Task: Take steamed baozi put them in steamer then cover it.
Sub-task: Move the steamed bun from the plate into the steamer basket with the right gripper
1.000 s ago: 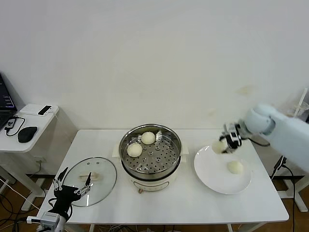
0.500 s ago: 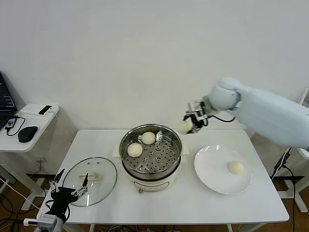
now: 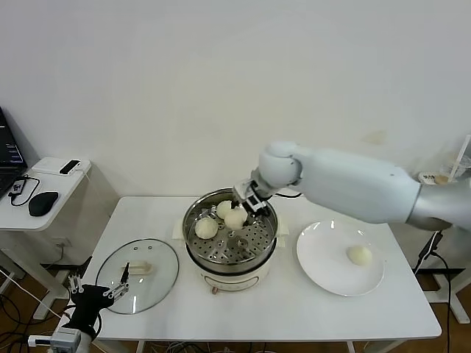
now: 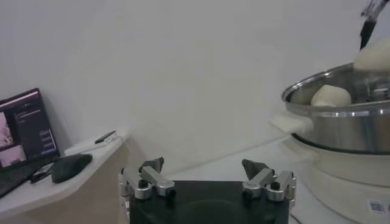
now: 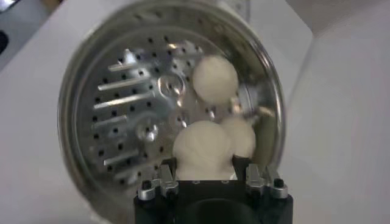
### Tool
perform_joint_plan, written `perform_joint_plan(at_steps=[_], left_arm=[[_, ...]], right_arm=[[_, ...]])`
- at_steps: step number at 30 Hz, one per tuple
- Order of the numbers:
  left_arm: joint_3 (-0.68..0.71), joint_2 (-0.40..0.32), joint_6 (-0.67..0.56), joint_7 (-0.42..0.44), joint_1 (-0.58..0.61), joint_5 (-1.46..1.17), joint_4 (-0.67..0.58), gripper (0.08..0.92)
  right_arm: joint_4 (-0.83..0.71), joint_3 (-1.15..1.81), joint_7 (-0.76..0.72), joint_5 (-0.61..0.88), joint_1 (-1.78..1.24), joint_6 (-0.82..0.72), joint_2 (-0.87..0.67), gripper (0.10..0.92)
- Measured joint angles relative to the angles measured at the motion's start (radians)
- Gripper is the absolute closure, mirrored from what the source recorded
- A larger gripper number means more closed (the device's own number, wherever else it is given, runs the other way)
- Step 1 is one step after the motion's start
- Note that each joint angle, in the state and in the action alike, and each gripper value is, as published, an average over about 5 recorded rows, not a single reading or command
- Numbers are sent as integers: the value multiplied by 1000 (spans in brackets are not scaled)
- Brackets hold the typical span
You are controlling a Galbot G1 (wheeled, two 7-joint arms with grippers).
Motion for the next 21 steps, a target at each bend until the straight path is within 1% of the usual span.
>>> perform_joint_plan(at_steps=[11, 21], left_arm=[[-6, -4, 0, 0, -2, -4, -3, 177], [-7, -6, -1, 0, -2, -5, 1, 177]], right_arm=[[13, -55, -10, -69, -18, 122, 39, 440], [21, -71, -9, -83, -27, 175, 57, 435]])
